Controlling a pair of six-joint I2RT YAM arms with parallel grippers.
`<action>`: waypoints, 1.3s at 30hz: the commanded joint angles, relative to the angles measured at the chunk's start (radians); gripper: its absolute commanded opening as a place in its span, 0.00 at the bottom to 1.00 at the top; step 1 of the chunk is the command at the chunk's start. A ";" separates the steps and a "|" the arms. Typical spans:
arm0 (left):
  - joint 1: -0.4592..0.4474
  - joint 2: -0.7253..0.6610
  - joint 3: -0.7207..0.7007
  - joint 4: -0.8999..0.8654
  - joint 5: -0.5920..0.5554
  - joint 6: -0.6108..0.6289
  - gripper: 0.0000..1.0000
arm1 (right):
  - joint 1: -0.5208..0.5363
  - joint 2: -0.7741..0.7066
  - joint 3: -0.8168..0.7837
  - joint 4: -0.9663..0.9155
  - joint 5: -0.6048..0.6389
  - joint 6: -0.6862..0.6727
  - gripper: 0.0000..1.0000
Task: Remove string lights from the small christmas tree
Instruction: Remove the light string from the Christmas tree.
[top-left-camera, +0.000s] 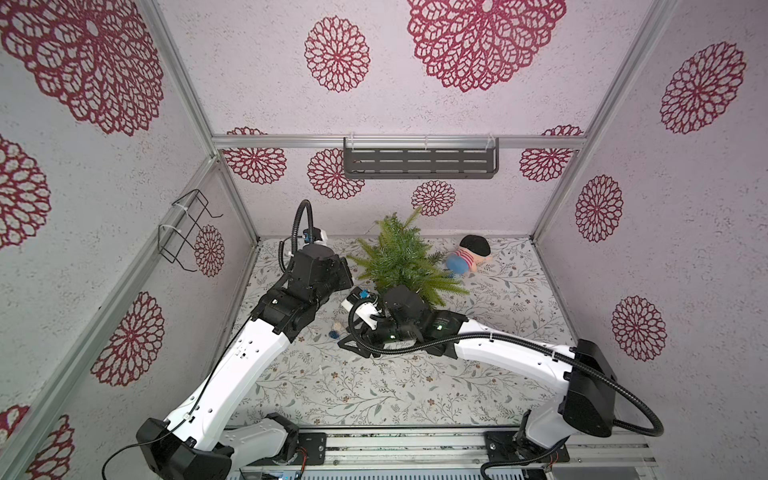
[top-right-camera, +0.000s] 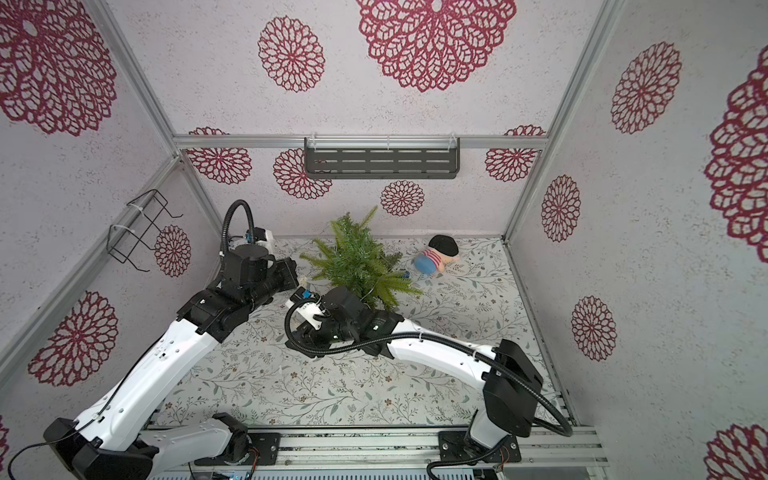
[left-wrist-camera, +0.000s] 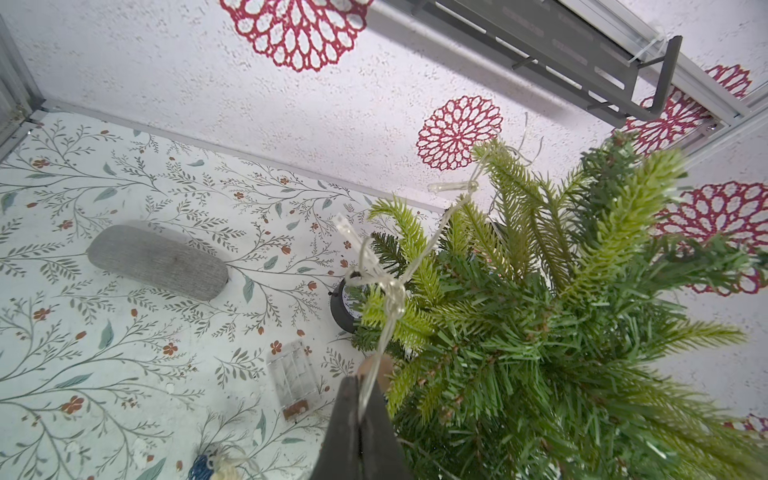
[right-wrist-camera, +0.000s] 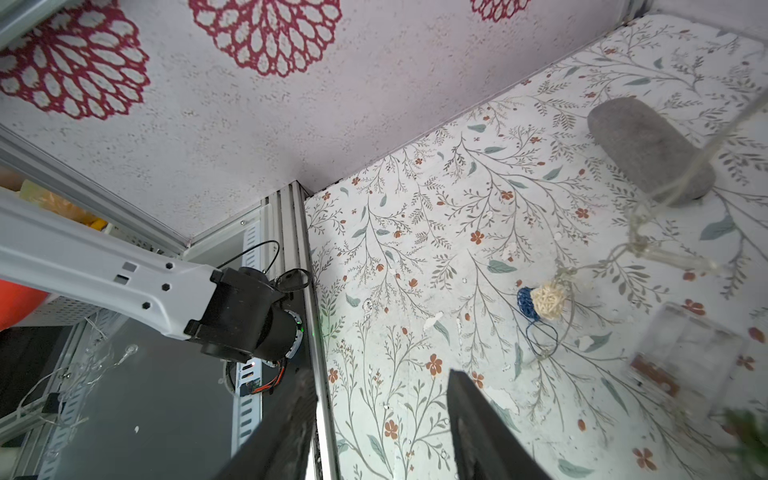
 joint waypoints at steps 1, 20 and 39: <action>0.006 -0.007 -0.008 0.048 0.005 0.035 0.00 | -0.003 -0.131 0.032 -0.068 0.081 -0.015 0.56; 0.017 0.081 0.168 0.060 -0.089 0.246 0.00 | -0.206 -0.274 0.143 -0.312 0.272 -0.092 0.59; 0.046 0.186 0.338 0.029 -0.078 0.428 0.00 | -0.352 -0.288 0.184 -0.328 0.287 -0.096 0.59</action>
